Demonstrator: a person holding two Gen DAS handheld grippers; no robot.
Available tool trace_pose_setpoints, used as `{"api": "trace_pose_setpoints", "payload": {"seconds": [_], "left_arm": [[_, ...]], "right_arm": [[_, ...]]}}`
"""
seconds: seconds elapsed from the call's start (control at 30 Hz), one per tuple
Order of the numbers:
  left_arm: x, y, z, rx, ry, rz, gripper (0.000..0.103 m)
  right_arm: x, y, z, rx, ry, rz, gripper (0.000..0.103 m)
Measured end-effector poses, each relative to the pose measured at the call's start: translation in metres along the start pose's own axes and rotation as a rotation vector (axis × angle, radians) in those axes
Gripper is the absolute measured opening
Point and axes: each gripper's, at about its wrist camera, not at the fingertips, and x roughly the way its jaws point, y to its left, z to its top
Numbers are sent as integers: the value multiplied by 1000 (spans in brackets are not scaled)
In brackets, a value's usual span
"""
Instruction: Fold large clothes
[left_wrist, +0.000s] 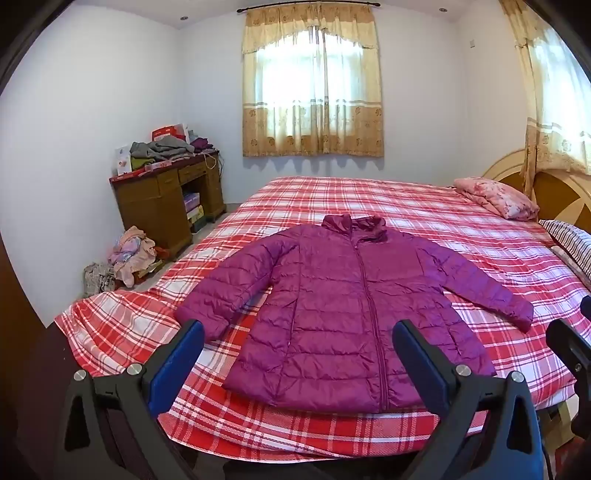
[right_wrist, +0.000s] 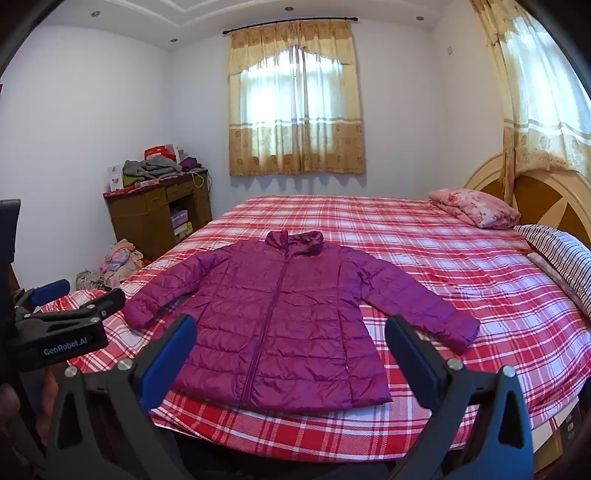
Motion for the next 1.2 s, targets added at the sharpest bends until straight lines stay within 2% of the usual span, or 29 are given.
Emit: {"api": "trace_pose_setpoints", "payload": {"seconds": [0.1, 0.13, 0.2, 0.37, 1.2], "left_arm": [[4, -10, 1, 37, 7, 20, 102], [-2, -10, -2, 29, -33, 17, 102], [2, -8, 0, 27, -17, 12, 102], [-3, 0, -1, 3, -36, 5, 102], [2, 9, -3, 3, -14, -4, 102]], "right_arm": [[1, 1, -1, -1, 0, 2, 103], [2, 1, -1, -2, 0, 2, 103], [2, 1, -3, 2, -5, 6, 103], [4, 2, -2, 5, 6, 12, 103], [10, 6, -9, 7, 26, 37, 103]]}}
